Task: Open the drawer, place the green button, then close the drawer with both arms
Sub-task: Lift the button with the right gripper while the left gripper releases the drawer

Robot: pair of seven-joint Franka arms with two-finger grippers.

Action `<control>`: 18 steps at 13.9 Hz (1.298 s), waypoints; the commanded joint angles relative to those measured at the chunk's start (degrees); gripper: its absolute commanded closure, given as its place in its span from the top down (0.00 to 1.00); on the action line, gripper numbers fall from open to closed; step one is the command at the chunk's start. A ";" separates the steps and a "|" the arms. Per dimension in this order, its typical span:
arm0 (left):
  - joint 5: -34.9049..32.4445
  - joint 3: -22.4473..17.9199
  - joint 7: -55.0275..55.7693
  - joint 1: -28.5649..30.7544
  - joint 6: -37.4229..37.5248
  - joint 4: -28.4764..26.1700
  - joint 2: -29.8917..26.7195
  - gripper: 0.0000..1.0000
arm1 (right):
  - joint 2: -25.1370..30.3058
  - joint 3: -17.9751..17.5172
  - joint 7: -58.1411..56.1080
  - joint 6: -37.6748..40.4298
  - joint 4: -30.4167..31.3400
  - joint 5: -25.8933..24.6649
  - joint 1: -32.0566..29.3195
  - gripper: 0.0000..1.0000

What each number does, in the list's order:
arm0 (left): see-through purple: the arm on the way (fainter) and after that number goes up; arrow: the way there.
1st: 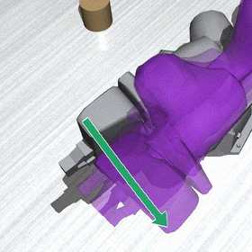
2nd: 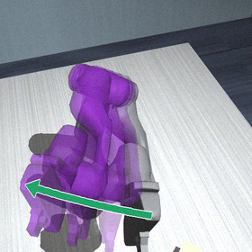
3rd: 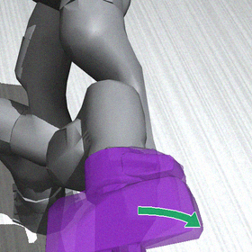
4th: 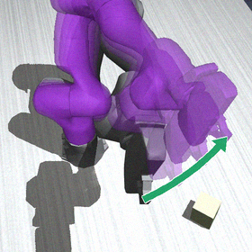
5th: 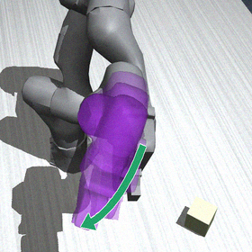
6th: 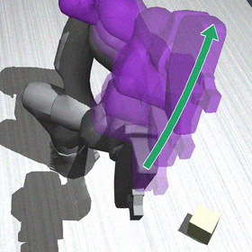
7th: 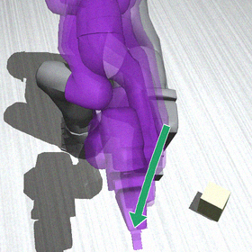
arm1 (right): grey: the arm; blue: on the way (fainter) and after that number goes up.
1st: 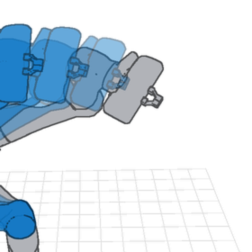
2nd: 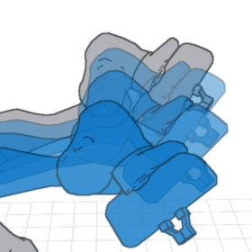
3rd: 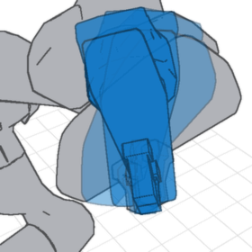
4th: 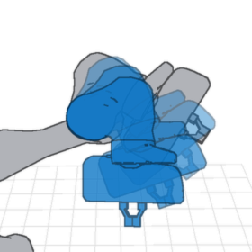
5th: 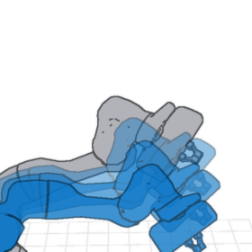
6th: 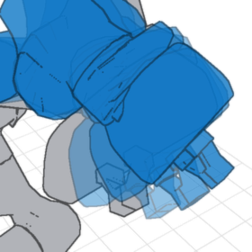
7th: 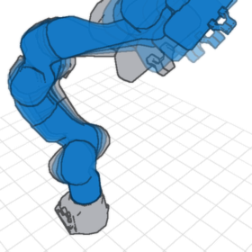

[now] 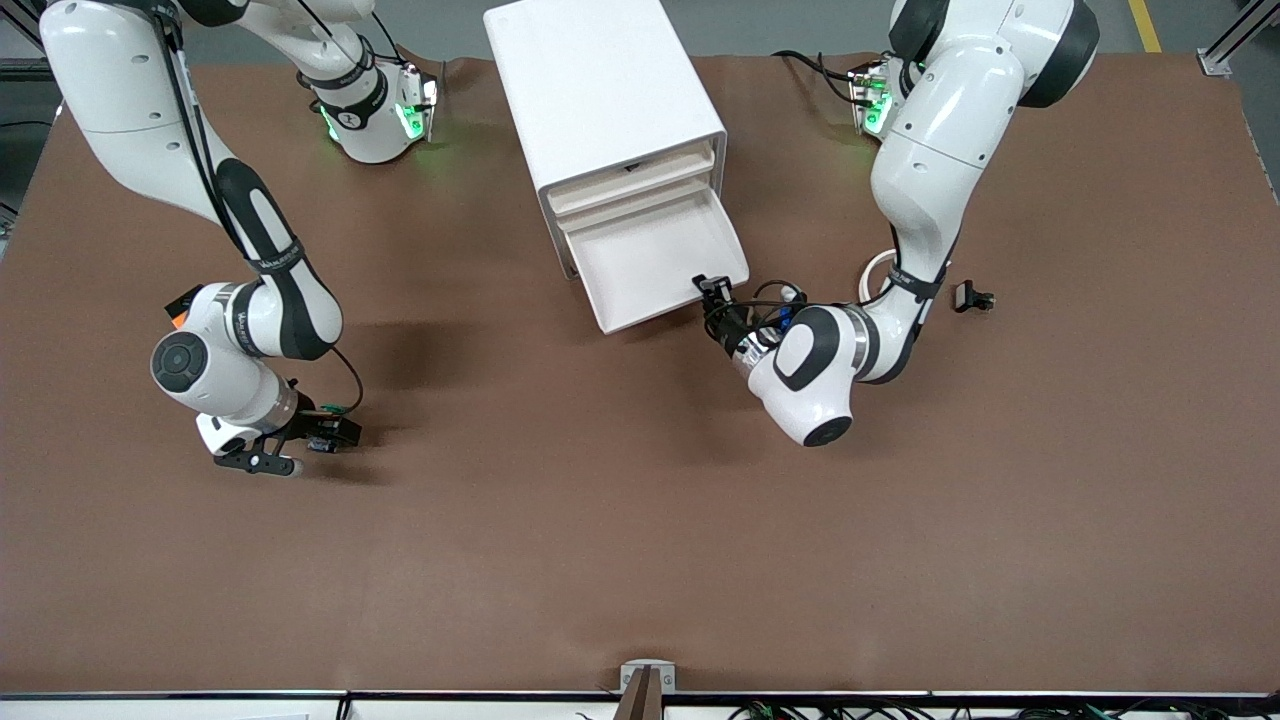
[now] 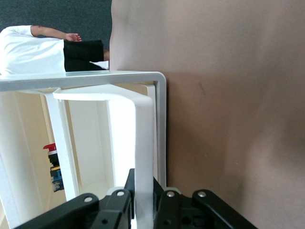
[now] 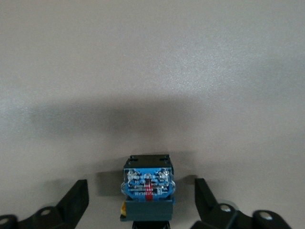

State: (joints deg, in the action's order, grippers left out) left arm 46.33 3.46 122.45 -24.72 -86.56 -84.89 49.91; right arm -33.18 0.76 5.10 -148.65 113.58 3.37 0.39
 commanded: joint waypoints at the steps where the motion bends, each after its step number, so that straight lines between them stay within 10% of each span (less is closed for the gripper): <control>1: 0.08 -0.64 -3.35 0.99 -1.16 2.89 1.50 0.38 | -0.22 0.56 0.96 0.72 -1.42 -1.61 0.49 0.18; 2: -0.01 -0.64 -3.71 1.17 -1.16 2.98 1.33 0.97 | -0.22 0.56 0.96 0.82 -1.60 -1.61 0.40 0.00; 11: -23.62 -0.64 -4.24 2.31 -0.36 15.79 -1.92 1.00 | 7.93 0.12 13.67 21.27 -6.35 -1.44 4.51 0.00; 18: -38.07 -4.67 -28.38 2.31 -1.06 17.65 -9.21 1.00 | 16.30 -0.94 39.78 30.43 -6.79 3.21 19.27 0.00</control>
State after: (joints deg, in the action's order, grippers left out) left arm 9.66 0.94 98.91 -22.29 -87.74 -66.79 42.78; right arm -19.36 -0.34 39.32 -119.10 105.69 4.81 16.60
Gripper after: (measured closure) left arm 0.000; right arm 0.586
